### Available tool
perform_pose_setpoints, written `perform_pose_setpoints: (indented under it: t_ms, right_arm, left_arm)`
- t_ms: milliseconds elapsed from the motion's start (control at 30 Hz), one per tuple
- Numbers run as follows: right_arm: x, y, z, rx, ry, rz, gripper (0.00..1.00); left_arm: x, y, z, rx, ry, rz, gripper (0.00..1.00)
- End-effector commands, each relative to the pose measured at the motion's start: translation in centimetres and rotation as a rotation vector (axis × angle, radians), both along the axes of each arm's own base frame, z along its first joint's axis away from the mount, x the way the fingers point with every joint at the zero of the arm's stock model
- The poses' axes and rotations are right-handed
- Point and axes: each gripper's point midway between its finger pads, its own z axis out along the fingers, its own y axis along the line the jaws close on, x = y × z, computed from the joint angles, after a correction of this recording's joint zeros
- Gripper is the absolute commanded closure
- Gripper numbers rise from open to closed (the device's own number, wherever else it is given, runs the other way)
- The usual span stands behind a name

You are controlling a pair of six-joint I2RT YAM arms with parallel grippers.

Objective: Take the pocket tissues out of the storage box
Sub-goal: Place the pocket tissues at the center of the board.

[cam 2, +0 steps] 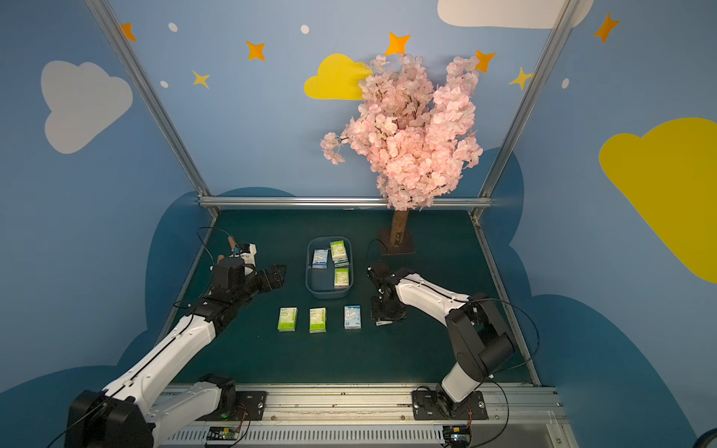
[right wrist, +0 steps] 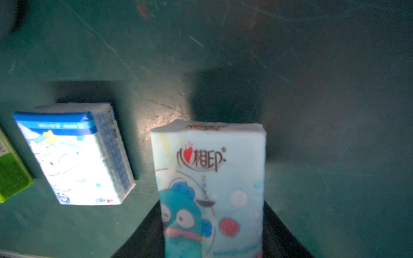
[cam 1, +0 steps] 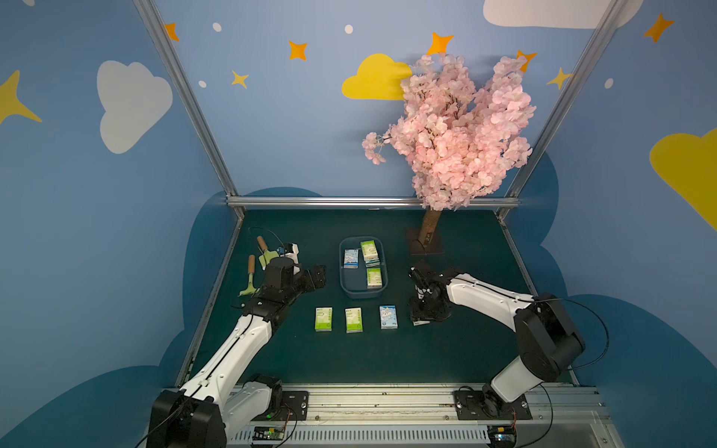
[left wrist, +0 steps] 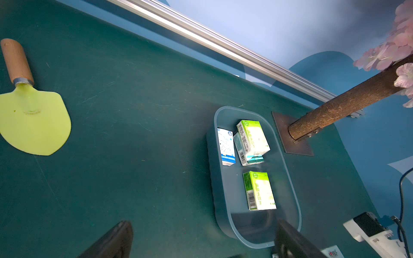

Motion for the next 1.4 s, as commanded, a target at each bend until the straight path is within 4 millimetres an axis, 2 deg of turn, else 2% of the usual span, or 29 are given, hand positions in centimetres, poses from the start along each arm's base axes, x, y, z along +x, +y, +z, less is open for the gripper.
perform_pose_setpoints:
  t_ms: [0, 733, 933, 1167, 1367]
  right_arm:
    - [-0.1, -0.1, -0.8, -0.001, 0.011, -0.005, 0.44]
    - [-0.6, -0.9, -2.7, -0.048, 0.046, -0.003, 0.42]
    - [-0.5, -1.1, -2.2, -0.054, 0.033, -0.005, 0.37]
    - [-0.4, -1.4, -1.2, -0.063, 0.014, -0.002, 0.28]
    - [0.1, -2.0, 1.0, -0.077, -0.031, -0.003, 0.20]
  left_arm:
    - [0.3, -0.1, 1.2, -0.007, -0.029, -0.005, 0.00]
    - [0.0, 0.0, 0.9, -0.015, -0.020, 0.002, 0.00]
    - [0.0, 0.0, 1.0, -0.012, -0.020, 0.003, 0.00]
    - [0.2, 0.0, 1.6, -0.008, -0.032, 0.002, 0.00]
    - [0.5, -0.2, 2.1, -0.001, -0.010, -0.010, 0.00]
